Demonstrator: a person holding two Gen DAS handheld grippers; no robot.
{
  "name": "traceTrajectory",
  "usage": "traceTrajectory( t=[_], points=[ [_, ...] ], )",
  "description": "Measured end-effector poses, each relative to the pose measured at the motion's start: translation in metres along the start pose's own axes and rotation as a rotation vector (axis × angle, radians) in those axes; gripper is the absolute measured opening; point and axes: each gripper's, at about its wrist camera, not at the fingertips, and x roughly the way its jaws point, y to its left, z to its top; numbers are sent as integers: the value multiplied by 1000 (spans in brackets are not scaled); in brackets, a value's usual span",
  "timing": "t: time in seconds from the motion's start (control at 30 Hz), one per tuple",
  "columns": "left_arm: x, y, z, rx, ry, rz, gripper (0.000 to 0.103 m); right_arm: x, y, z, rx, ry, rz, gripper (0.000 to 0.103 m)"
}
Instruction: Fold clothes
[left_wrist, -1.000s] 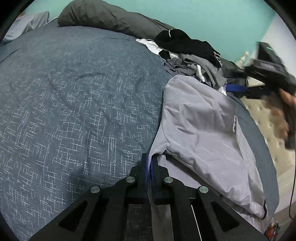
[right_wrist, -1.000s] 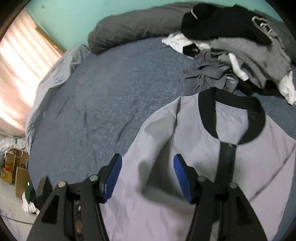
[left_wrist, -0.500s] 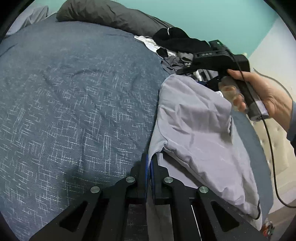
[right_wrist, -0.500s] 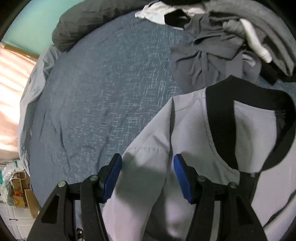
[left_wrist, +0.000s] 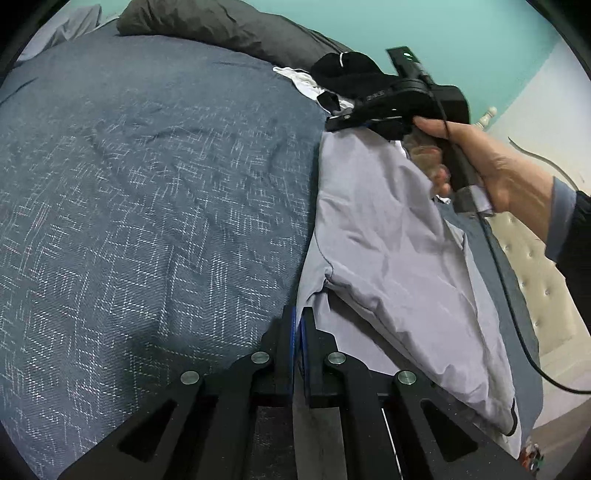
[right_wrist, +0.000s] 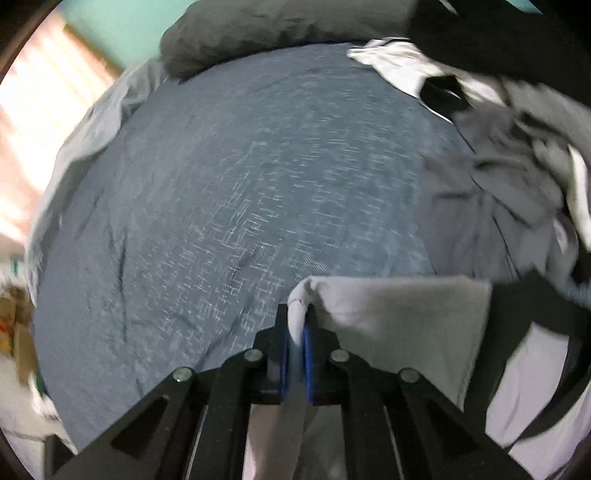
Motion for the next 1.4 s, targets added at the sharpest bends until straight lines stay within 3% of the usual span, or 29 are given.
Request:
traceTrajectory(
  t=[0.2, 0.3, 0.4, 0.47, 0.6, 0.8, 0.9, 1.0, 1.07, 1.27, 1.4],
  points=[
    [5, 1, -1, 2, 13, 11, 3, 14, 18, 10, -125, 4, -116, 8],
    [5, 4, -2, -13, 17, 12, 3, -15, 9, 16, -64, -97, -170, 14],
    [0, 5, -3, -28, 12, 5, 3, -55, -11, 14, 32, -180, -118, 14],
    [-1, 3, -4, -23, 10, 7, 3, -77, -12, 1, 22, -215, -54, 14],
    [1, 3, -5, -27, 14, 10, 3, -87, 3, -27, -57, -161, 32, 14],
    [3, 2, -3, -26, 15, 17, 3, -55, 26, -56, -117, -46, 118, 14],
    [4, 4, -3, -31, 16, 16, 3, -25, 28, -57, -141, 12, 1, 14],
    [5, 4, -2, -29, 20, 14, 3, -3, 5, -59, -61, 41, -114, 14],
    [4, 5, -2, -32, 20, 11, 3, 5, -14, -62, 20, 53, -129, 14],
    [4, 7, -2, -39, 20, 10, 3, -33, -21, -61, 66, -117, -55, 15],
    [5, 5, -3, -35, 20, 14, 3, -43, -16, -57, 81, -171, 27, 34]
  ],
)
